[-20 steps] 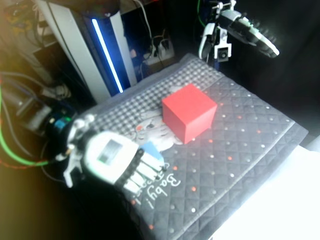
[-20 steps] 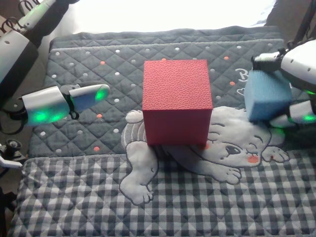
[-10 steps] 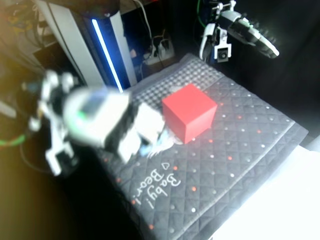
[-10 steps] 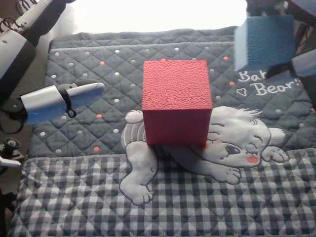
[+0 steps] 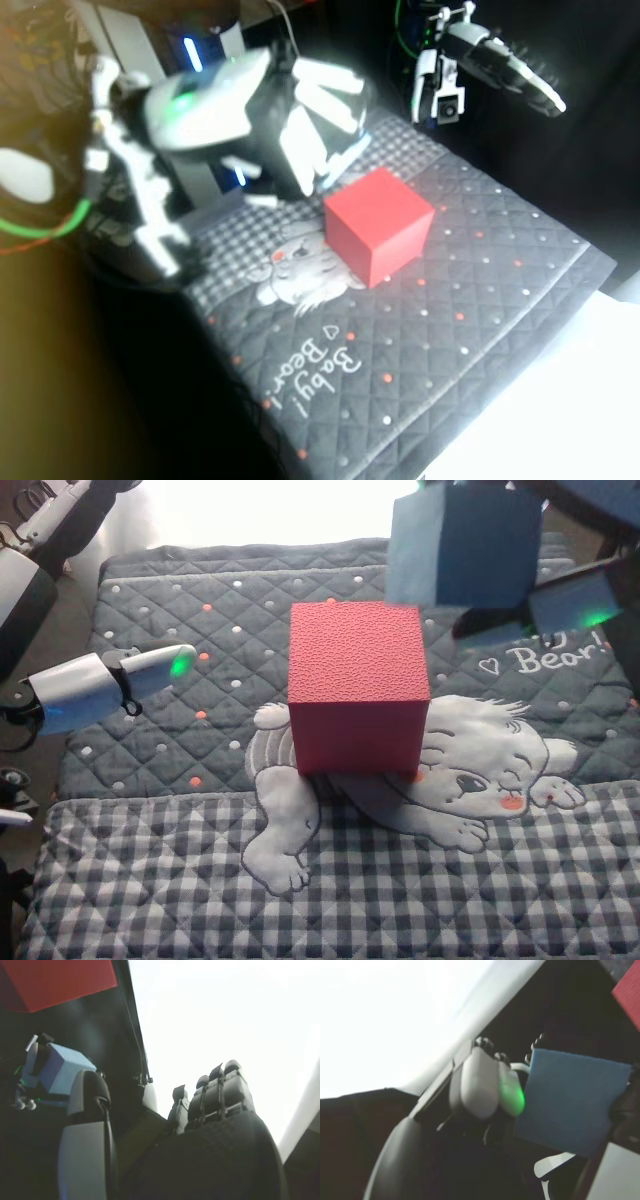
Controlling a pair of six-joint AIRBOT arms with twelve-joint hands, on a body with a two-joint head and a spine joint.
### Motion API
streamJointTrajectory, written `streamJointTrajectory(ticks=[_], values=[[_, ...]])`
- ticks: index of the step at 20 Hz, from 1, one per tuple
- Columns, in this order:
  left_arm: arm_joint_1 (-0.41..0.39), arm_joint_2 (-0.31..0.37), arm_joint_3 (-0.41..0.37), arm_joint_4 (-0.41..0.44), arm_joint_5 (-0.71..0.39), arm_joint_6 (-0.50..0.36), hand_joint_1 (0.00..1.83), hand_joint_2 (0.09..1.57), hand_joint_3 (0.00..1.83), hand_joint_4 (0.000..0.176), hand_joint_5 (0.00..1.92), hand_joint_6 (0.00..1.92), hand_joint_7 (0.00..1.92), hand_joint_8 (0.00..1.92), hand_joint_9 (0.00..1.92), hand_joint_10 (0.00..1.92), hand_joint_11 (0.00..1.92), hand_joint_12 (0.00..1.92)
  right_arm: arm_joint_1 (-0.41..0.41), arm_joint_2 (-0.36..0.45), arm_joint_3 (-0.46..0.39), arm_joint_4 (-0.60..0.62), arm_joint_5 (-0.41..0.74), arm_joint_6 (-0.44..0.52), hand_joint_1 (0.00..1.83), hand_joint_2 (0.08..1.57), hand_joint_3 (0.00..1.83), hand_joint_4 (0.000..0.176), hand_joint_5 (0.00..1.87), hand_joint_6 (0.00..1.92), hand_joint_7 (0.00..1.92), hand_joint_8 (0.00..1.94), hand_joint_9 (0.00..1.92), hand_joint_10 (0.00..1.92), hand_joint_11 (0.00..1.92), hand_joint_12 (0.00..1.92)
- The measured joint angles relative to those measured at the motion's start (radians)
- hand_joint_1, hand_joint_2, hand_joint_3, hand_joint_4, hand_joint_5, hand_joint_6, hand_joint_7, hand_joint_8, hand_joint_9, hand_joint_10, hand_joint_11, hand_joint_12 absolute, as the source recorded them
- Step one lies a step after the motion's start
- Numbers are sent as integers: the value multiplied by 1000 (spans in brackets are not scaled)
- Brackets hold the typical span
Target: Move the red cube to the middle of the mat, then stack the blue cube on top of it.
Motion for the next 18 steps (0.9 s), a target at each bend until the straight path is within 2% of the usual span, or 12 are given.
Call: streamJointTrajectory(ticks=[5,7,8,9,10,11,13,14,15,16,17,18], values=[[0,-2,4,-4,-5,1,747,1027,8,158,0,0,0,0,0,0,0,0,19,-37,5,-7,29,3,994,890,1059,0,666,1921,1359,1941,1478,1921,1538,1921],[0,-6,5,-17,-10,1,788,1038,10,142,0,0,0,0,0,0,0,0,8,-76,34,-13,40,63,992,901,1041,0,659,1921,1269,1941,1398,1921,1462,1921],[2,-8,5,-25,-11,0,767,1041,10,167,0,0,0,0,0,0,0,0,-8,-101,61,-31,40,116,1346,898,838,0,1013,1921,1277,1941,1370,1921,1313,1921],[8,-8,5,-30,-13,0,758,1056,15,169,0,0,0,0,0,0,0,0,-16,-117,78,-62,9,146,1047,1031,770,0,633,1898,1229,1941,1345,1921,1312,1921],[10,-8,5,-37,-11,1,730,1067,17,175,0,0,0,0,0,0,0,0,-16,-124,80,-74,-24,151,1108,1173,468,0,487,1638,766,1941,1166,1921,1225,1921],[10,-8,5,-48,-10,1,731,1072,17,176,0,0,0,0,0,0,0,0,-16,-131,83,-80,-48,151,1007,1239,329,0,512,1731,890,1941,1093,1921,1219,1921],[11,-8,8,-49,-18,1,734,1073,13,176,0,0,0,0,0,0,0,0,-16,-137,87,-85,-82,152,998,1261,376,0,529,1781,456,1940,480,1921,520,1921],[13,-8,8,-49,-19,1,705,1061,6,176,0,0,0,0,0,0,0,0,-16,-138,90,-95,-103,151,837,1385,157,0,432,1832,185,1734,217,1921,267,1921],[16,-8,8,-56,-20,1,699,1054,2,176,0,0,0,0,0,0,0,0,-16,-151,100,-107,-132,152,699,1354,72,0,86,798,118,1303,100,1732,99,1921],[18,-8,8,-58,-21,2,710,1055,2,176,0,0,0,0,0,0,0,0,-16,-157,104,-111,-154,150,562,1348,43,0,16,420,44,916,19,1402,19,1800],[23,-8,8,-61,-26,1,712,1055,2,176,0,0,0,0,0,0,0,0,-16,-161,105,-121,-174,151,527,1357,22,0,3,324,61,749,3,1307,3,1750],[25,-8,7,-68,-28,1,720,1052,0,176,0,0,0,0,0,0,0,0,-16,-165,105,-130,-184,151,447,1361,8,0,3,613,61,481,0,938,0,1589]])
